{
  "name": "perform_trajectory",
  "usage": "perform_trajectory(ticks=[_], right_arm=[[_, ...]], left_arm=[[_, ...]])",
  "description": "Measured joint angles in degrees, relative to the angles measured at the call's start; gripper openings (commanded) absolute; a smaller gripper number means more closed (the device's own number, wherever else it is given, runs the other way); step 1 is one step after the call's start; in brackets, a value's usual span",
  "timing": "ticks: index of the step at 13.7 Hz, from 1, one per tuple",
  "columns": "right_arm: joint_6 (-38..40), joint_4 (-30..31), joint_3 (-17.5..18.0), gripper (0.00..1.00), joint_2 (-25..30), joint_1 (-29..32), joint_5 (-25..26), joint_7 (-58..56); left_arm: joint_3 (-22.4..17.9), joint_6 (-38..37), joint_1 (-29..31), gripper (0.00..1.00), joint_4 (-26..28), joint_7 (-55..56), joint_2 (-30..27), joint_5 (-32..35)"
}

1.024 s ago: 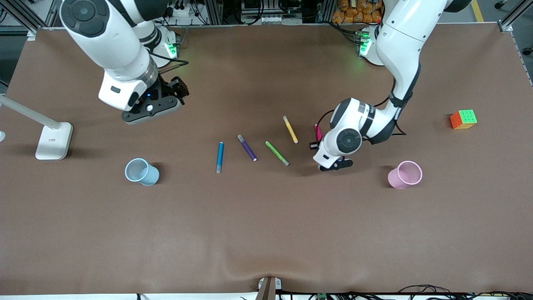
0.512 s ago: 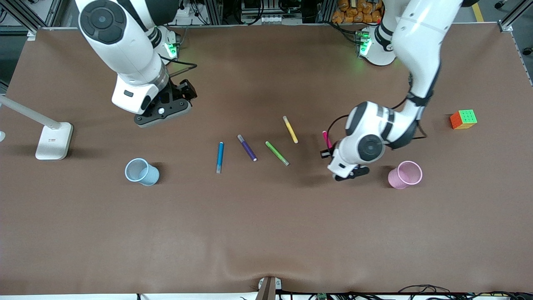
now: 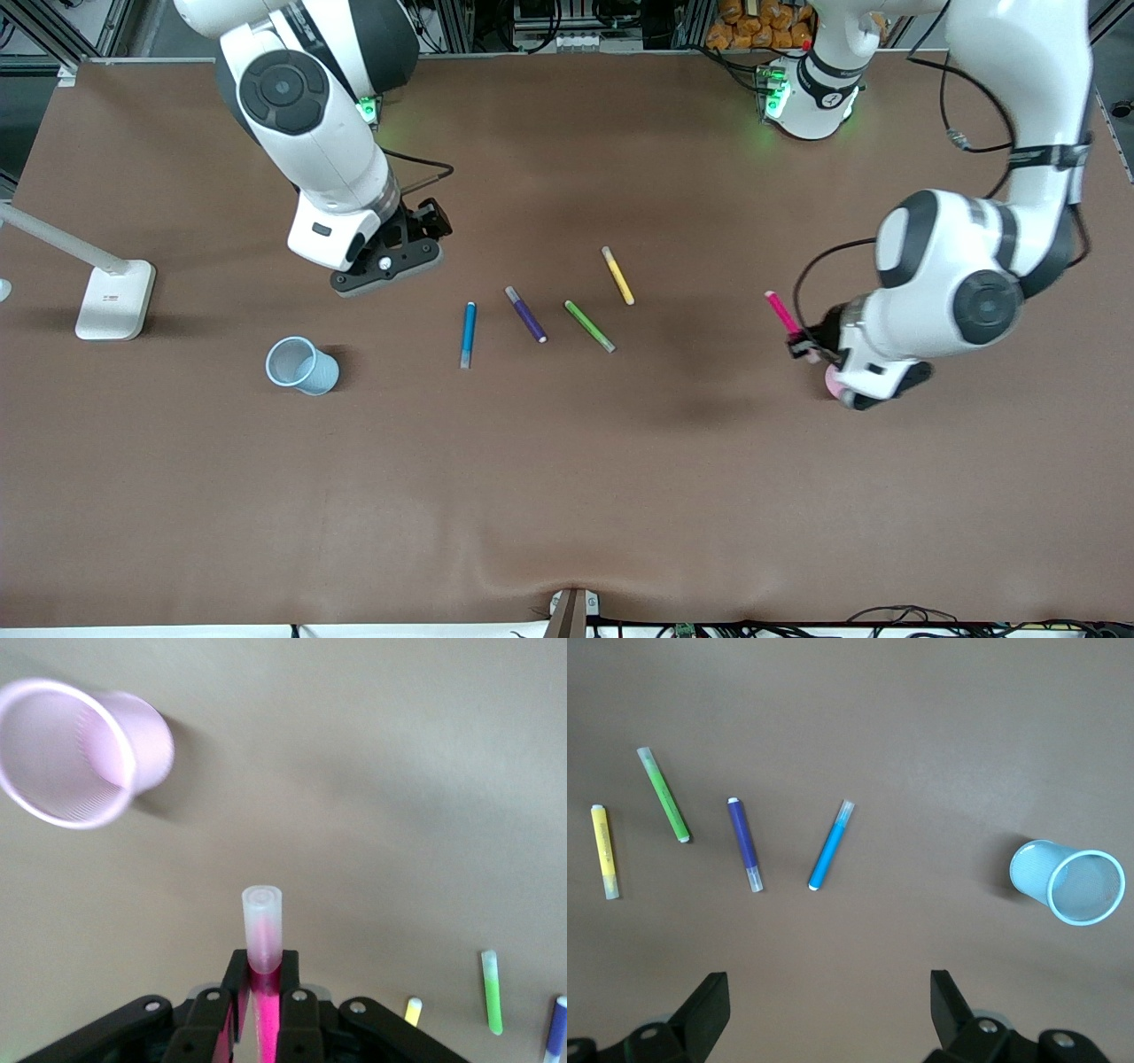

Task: Place pink and blue markers in matching cups
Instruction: 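Carry the pink marker over the pink cup while the right gripper nears the blue marker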

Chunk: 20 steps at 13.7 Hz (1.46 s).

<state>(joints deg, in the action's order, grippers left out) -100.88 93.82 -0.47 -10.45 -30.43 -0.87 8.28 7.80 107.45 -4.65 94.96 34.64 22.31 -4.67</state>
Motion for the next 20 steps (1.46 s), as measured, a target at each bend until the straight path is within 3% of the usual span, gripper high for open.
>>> perform_trajectory(ticks=[6, 13, 20], right_arm=[[-1.76, 0.01, -0.40, 1.00, -3.44, 0.02, 0.00, 1.75], [-8.79, 0.09, -0.10, 1.00, -9.60, -4.12, -0.02, 10.54], [-16.44, 0.41, -0.10, 1.00, -15.70, -5.97, -0.02, 15.71]], left_arm=[[-0.22, -0.01, 3.63, 0.00, -2.52, 6.96, -1.47, 5.45], [-0.36, -0.33, 4.18, 0.00, -2.43, 14.63, -1.06, 19.07], [0.08, 0.00, 3.26, 0.00, -2.14, 27.51, 2.85, 32.30]])
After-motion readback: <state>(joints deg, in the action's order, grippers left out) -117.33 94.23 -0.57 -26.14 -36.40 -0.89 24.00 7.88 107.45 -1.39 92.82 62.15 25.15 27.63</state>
